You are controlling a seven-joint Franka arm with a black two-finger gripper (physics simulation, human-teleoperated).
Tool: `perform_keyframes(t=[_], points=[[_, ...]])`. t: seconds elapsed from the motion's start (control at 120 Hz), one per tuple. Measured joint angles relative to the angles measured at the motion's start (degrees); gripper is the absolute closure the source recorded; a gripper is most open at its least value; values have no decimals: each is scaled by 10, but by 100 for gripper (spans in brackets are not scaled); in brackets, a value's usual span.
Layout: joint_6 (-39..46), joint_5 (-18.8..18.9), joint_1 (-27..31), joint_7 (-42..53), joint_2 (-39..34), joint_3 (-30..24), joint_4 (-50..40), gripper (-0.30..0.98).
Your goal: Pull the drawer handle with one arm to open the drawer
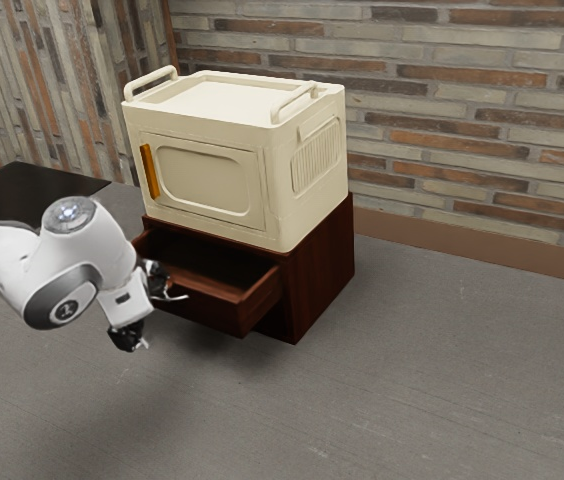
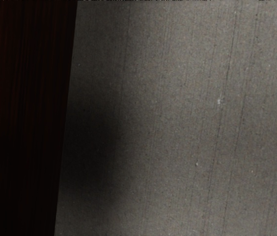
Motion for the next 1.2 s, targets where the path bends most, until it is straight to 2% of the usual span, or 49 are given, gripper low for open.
perform_keyframes(t=[0.4,0.817,1.017,1.2], points=[[6,-1,4,0,-78,2,-69,6],[-1,1,-10,-1,-180,-1,-86,1],[-90,-10,-24,-11,-226,-11,-31,0],[-242,-41,-67,-48,-219,-15,106,0]])
